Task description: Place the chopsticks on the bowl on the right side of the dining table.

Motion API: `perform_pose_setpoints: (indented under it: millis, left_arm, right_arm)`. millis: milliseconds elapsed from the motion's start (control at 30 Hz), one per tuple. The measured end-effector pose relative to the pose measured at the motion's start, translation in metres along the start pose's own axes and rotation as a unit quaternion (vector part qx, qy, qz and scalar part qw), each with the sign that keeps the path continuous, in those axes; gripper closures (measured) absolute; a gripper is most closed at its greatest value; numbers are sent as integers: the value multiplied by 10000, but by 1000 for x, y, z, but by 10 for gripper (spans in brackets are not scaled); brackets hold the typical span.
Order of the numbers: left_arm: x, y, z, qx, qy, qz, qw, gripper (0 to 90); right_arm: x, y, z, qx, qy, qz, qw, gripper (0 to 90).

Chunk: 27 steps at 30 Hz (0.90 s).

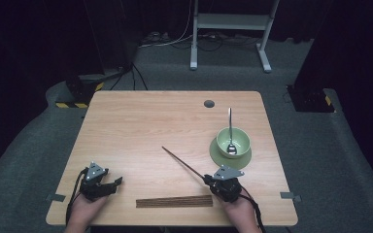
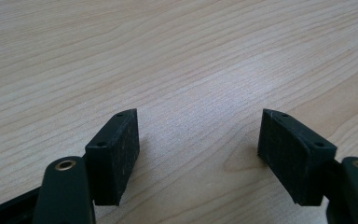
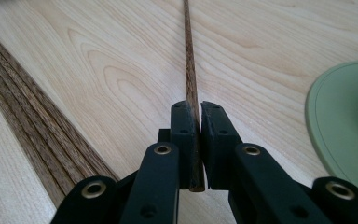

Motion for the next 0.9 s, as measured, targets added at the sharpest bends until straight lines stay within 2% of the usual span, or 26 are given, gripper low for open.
perform_pose_setpoints:
  millis: [633,733,900]
  left_arm:
    - [0,0,0,1,7,-11,10000,289]
    - [0,0,0,1,8,-11,10000,289]
    - [0,0,0,3,18,-5,10000,288]
  right_arm:
    - [-6,-4,17,-309,174,-17,9994,841]
    - [-9,-4,19,-336,206,-17,9992,841]
    - [-20,-4,25,-438,265,-160,9986,842]
Point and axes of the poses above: each handheld gripper's, and its own axes: z roughly backward along the jaws, y roughly out of its underside, x roughly to its left, the point moved 3 cm from there along -z, roughly forward along the jaws, and after that the axes turned 6 degrees about x, right-handed, at the moved point
